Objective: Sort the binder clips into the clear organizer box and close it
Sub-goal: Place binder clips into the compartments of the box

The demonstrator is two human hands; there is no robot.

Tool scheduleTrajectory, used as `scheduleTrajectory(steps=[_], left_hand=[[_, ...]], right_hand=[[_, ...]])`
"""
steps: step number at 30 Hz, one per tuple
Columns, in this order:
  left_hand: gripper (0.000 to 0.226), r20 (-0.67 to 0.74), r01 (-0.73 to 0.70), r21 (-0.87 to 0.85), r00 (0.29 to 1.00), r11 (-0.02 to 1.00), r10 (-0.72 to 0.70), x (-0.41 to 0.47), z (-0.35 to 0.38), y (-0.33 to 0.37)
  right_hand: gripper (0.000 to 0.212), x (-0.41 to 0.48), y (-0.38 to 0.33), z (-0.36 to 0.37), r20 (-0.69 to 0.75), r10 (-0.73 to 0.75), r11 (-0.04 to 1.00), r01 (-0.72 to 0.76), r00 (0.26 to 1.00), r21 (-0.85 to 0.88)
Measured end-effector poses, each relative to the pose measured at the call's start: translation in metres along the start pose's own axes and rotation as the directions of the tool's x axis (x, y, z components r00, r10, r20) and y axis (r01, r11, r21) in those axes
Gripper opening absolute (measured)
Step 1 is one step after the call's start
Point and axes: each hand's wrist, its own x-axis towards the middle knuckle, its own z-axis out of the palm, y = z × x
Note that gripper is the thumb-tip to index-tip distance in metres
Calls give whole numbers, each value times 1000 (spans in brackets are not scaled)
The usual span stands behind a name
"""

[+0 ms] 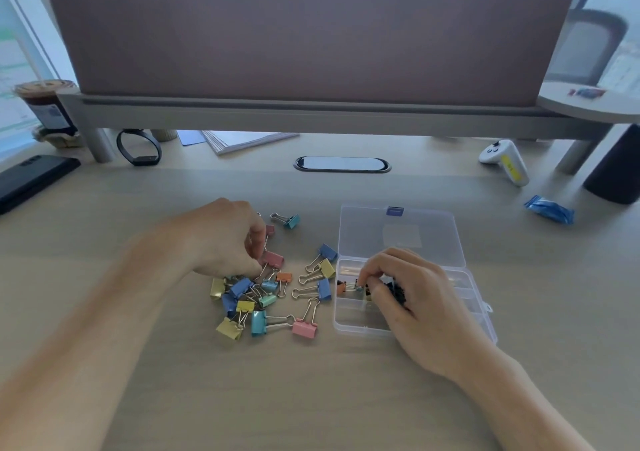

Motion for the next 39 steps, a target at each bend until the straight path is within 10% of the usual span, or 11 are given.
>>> scheduleTrajectory(steps=[10,39], left_hand=[[12,-169,-357,-580,932,732,321,-18,-4,52],[24,-238,-471,-321,880,822,411,-11,23,79]], right_hand=[[23,1,0,-1,-87,56,993,-47,995,104],[21,1,2,-1,-77,84,990,-75,993,122]])
